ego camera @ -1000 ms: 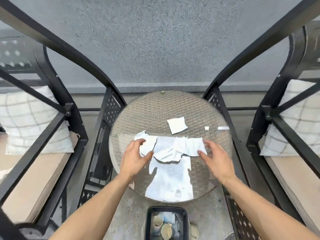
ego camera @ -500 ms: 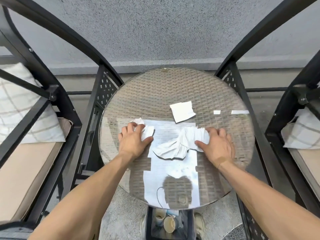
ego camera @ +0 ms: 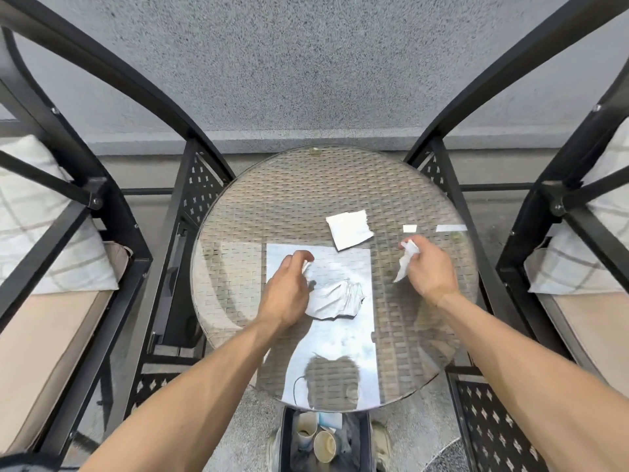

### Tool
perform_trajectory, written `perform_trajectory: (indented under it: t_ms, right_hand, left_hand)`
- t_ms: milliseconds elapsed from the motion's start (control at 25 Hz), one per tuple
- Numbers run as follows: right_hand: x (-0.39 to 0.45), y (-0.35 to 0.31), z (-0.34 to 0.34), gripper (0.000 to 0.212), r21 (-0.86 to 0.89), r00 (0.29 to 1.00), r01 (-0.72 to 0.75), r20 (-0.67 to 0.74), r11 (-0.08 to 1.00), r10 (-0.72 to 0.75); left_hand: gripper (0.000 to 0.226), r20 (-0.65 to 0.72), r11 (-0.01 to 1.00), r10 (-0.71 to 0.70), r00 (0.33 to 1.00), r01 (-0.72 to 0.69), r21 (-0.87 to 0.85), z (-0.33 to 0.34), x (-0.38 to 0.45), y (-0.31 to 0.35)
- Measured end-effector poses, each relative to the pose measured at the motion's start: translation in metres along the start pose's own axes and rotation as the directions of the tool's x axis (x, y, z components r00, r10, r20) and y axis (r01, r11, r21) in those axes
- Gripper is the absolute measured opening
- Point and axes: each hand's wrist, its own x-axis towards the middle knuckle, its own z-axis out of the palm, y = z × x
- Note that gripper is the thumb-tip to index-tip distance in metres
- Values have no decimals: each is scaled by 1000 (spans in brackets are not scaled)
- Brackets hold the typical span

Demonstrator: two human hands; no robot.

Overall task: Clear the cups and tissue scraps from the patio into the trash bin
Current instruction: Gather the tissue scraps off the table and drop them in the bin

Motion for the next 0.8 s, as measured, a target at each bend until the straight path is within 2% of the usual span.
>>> perform_trajectory:
  t_ms: [80, 120, 200, 280, 360, 440, 520, 640, 800]
  right_hand:
    - [11, -12, 3, 44, -1, 999, -1, 52, 1000, 1]
    - [16, -17, 7, 49, -24, 996, 19, 84, 1000, -17]
    - [26, -29, 18, 64, -110, 990, 99, 114, 989, -86]
    - [40, -40, 31, 75, -145, 982, 165, 119, 976, -148]
    - [55, -48, 47, 78, -141, 972, 206, 147, 968, -185]
    - [68, -52, 65, 77, -201, 953, 258, 217, 945, -214]
    - [76, -51, 78, 61, -272, 934, 320, 250, 907, -255]
    - [79, -46, 86, 34, -248, 942, 327, 158, 912, -295]
    - [67, -44, 74, 27, -268, 941, 335, 149, 903, -305]
  left_hand:
    - [36, 75, 1000, -3, 997, 1, 26, 13, -5, 9]
    - [46, 123, 998, -26, 992, 19, 54, 20, -7, 13]
    - [73, 155, 984, -55, 986, 27, 178, 34, -10, 17]
    - [85, 149, 944, -41, 988, -10, 330, 47, -10, 18]
    - [80, 148, 898, -14, 989, -53, 438, 57, -9, 14]
    - [61, 125, 875, 43, 991, -98, 475, 64, -7, 7]
    - [42, 94, 871, 120, 988, -150, 467, 64, -7, 1]
    - [30, 94, 880, 192, 977, -214, 424, 57, -10, -8]
    - [24, 102, 934, 135, 985, -161, 318, 45, -7, -11]
